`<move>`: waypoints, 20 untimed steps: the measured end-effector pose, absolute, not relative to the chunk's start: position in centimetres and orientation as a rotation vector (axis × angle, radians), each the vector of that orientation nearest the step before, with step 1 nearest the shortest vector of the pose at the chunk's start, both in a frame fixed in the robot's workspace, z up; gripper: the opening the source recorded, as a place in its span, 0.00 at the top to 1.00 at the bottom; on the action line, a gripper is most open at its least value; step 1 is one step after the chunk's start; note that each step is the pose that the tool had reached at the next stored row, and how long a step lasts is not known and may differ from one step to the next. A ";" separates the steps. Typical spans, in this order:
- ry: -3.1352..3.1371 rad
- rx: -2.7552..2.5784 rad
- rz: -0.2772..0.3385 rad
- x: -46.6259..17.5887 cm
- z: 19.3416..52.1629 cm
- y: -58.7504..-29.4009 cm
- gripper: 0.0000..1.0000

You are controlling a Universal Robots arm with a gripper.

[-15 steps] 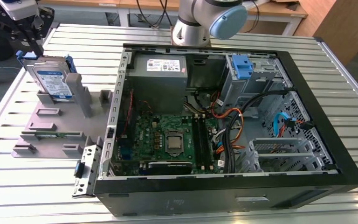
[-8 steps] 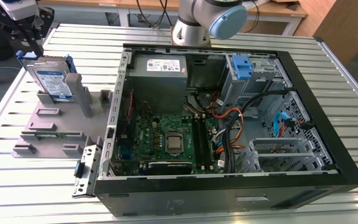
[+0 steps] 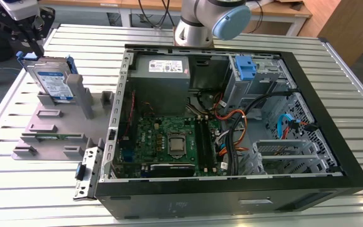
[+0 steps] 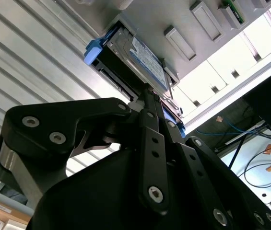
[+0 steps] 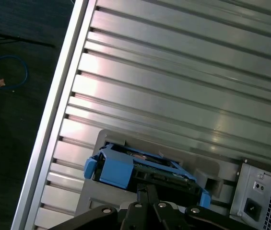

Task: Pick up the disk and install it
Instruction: 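Pick up the disk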

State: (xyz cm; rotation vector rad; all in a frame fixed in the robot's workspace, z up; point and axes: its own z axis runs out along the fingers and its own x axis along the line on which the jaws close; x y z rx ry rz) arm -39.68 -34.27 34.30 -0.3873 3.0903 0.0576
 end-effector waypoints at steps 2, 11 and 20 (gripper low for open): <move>3.089 -0.402 0.058 -39.7 34.3 -34.3 0.89; 3.088 -0.410 0.058 -39.7 34.3 -34.3 0.89; 3.083 -0.448 0.058 -39.7 34.3 -34.3 0.89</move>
